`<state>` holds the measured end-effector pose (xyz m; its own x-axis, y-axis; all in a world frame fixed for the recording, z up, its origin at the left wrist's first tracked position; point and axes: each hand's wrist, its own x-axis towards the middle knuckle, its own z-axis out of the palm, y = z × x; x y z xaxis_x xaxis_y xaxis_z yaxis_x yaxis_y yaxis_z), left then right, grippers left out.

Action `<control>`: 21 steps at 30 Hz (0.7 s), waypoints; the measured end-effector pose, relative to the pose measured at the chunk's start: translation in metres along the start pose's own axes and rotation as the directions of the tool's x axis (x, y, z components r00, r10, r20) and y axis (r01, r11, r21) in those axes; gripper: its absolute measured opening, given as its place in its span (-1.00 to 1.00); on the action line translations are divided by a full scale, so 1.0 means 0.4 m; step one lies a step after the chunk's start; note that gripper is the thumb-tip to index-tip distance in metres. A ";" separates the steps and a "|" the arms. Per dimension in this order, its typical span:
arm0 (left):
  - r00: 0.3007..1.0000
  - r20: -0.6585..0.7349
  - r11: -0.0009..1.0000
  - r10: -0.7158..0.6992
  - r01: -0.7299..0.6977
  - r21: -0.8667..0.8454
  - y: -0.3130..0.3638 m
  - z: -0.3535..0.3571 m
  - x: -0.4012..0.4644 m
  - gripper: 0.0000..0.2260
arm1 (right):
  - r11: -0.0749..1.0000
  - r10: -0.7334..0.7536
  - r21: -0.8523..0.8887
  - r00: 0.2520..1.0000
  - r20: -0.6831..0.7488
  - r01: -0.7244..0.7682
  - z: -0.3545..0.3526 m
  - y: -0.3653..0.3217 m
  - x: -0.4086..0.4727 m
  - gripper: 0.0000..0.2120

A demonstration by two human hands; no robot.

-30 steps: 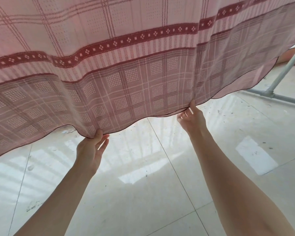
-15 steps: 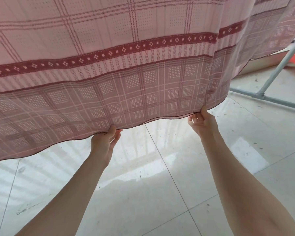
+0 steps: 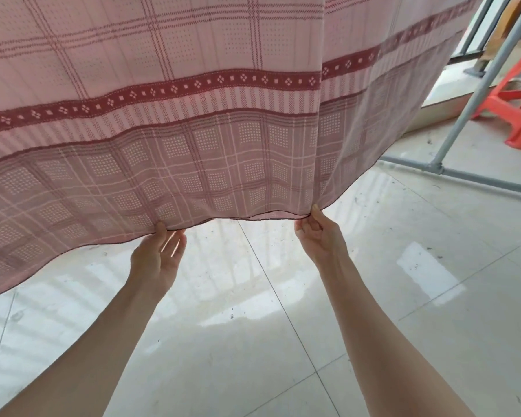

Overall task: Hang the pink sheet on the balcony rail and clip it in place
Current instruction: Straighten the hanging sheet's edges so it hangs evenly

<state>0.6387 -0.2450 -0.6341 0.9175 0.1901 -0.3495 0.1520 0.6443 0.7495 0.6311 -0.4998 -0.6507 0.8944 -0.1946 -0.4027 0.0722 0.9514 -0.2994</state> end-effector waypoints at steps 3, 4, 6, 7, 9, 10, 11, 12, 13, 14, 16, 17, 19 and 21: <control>0.990 0.135 0.999 -0.039 0.039 0.000 -0.039 0.048 -0.011 -0.92 | 1.000 -0.005 0.004 1.000 0.015 0.005 -0.006 -0.008 0.009 -0.94; 0.987 0.153 0.999 -0.044 0.045 -0.004 -0.049 0.068 -0.012 -0.91 | 1.000 -0.010 0.000 1.000 0.016 0.010 -0.005 -0.016 0.018 -0.93; 0.990 0.134 0.999 -0.034 0.035 -0.002 -0.066 0.102 -0.005 -0.90 | 1.000 -0.023 -0.014 1.000 0.010 0.024 0.007 -0.043 0.039 -0.88; 0.995 0.099 1.000 -0.024 0.025 -0.004 -0.073 0.113 0.004 -0.89 | 0.999 -0.031 -0.021 1.000 -0.001 0.031 0.015 -0.058 0.053 -0.85; 1.000 0.027 1.000 -0.013 0.013 0.002 -0.078 0.127 0.026 -0.88 | 0.999 -0.034 -0.039 0.999 -0.023 0.033 0.029 -0.086 0.080 -0.81; 1.000 0.003 1.000 -0.009 0.009 0.017 -0.078 0.133 0.035 -0.87 | 0.999 -0.025 -0.042 0.999 -0.028 0.024 0.034 -0.095 0.090 -0.81; 1.000 -0.015 1.000 -0.005 0.006 0.030 -0.076 0.142 0.043 -0.85 | 0.999 -0.011 -0.041 0.999 -0.032 0.010 0.039 -0.099 0.099 -0.80; 0.999 -0.040 1.000 -0.003 0.004 0.031 -0.074 0.153 0.047 -0.84 | 0.999 0.005 -0.036 0.999 -0.040 -0.007 0.044 -0.100 0.107 -0.80; 0.997 -0.072 1.000 -0.005 0.007 0.021 -0.071 0.163 0.049 -0.82 | 0.999 0.023 -0.027 0.998 -0.051 -0.025 0.051 -0.098 0.114 -0.79; 0.994 -0.107 1.000 -0.012 0.013 0.011 -0.069 0.173 0.049 -0.79 | 0.999 0.039 -0.015 0.997 -0.068 -0.040 0.057 -0.096 0.116 -0.78; 0.987 -0.158 1.000 -0.031 0.031 -0.005 -0.057 0.183 0.039 -0.73 | 0.997 0.064 -0.023 0.992 -0.113 -0.067 0.066 -0.085 0.106 -0.79; 0.983 -0.178 0.999 -0.048 0.047 -0.012 -0.050 0.183 0.033 -0.70 | 0.996 0.074 -0.037 0.987 -0.140 -0.080 0.071 -0.080 0.095 -0.81; 0.972 -0.219 0.996 -0.087 0.085 -0.016 -0.035 0.178 0.022 -0.70 | 0.995 0.079 -0.053 0.979 -0.188 -0.090 0.079 -0.074 0.068 -0.85; 0.965 -0.228 0.991 -0.132 0.125 -0.044 -0.020 0.178 0.016 -0.75 | 0.994 0.059 -0.072 0.974 -0.217 -0.076 0.086 -0.072 0.047 -0.87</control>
<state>0.6695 -0.3018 -0.6021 0.7808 0.2675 -0.5646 0.2493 0.6953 0.6741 0.6609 -0.5226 -0.6200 0.7801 -0.1850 -0.5977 -0.0283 0.9439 -0.3291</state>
